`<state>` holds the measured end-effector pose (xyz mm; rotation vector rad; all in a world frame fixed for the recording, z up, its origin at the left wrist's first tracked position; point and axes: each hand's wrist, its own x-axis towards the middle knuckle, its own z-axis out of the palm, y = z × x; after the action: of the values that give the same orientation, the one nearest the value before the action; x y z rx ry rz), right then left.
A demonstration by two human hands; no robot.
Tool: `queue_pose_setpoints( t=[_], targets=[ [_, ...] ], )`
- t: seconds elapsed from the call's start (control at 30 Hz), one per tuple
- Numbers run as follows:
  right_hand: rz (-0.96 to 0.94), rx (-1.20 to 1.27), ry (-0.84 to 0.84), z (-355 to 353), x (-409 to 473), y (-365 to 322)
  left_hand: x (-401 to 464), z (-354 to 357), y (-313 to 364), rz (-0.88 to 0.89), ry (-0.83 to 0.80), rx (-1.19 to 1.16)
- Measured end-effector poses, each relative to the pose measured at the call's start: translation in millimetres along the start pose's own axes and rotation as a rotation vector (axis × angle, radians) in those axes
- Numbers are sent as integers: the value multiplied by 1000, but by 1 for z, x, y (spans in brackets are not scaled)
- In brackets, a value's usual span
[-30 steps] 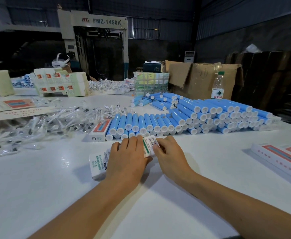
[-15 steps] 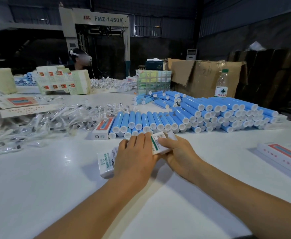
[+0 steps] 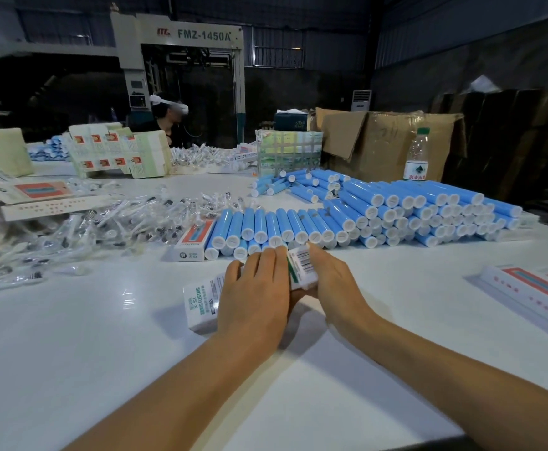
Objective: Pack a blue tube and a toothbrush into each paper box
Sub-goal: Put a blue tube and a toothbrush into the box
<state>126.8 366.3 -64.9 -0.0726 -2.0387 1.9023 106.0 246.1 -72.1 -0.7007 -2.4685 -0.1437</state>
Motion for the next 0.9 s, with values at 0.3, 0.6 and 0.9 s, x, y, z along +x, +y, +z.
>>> queue_pose_setpoints(
  t=[0.3, 0.6, 0.9],
  targets=[
    [38, 254, 65, -6, 6, -7, 2, -4, -4, -28, 35, -40],
    [89, 184, 58, -7, 9, 0, 4, 2, -6, 12, -2, 9],
    [-73, -192, 25, -5, 4, 6, 6, 4, -10, -8, 21, 70]
  ],
)
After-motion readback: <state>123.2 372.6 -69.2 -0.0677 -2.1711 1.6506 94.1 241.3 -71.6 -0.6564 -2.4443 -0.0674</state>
